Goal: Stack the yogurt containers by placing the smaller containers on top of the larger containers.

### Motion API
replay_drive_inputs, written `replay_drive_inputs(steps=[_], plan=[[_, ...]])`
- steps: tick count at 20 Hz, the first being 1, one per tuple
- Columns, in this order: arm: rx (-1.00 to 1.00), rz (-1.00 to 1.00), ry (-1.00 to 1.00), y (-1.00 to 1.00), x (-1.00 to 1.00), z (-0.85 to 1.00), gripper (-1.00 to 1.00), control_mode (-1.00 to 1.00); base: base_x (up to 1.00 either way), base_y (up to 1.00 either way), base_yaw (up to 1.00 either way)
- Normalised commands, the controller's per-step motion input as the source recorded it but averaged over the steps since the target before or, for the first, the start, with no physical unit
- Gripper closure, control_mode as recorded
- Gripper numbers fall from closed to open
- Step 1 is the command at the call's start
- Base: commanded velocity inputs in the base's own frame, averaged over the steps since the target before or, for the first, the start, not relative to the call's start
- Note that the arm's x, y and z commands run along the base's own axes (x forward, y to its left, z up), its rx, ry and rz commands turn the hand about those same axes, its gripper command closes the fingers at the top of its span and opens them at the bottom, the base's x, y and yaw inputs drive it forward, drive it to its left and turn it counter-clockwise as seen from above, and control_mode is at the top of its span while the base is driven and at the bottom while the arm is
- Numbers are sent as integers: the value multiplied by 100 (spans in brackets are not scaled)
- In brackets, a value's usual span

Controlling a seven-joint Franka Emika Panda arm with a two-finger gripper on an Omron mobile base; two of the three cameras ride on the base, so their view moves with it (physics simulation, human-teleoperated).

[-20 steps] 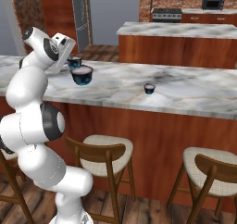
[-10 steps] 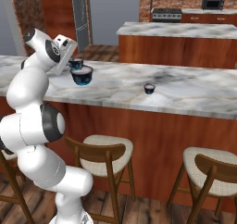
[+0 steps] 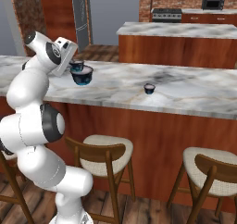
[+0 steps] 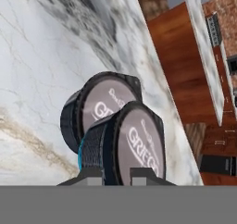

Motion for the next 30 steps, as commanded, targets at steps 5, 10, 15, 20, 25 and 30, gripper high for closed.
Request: replay_drive_inputs(steps=[5, 10, 15, 20, 25, 30], plan=[[0, 0, 0, -3, 0, -8, 100, -100, 0, 0, 0], [0, 0, 0, -6, 0, -4, 100, -100, 0, 0, 0], [0, 0, 0, -5, 0, -5, 100, -100, 0, 0, 0], [0, 0, 0, -2, 5, -4, 100, -100, 0, 0, 0], [-1, 0, 0, 0, 15, -1, 100, -100, 0, 0, 0], [-1, 0, 0, 0, 22, 0, 100, -100, 0, 0, 0]])
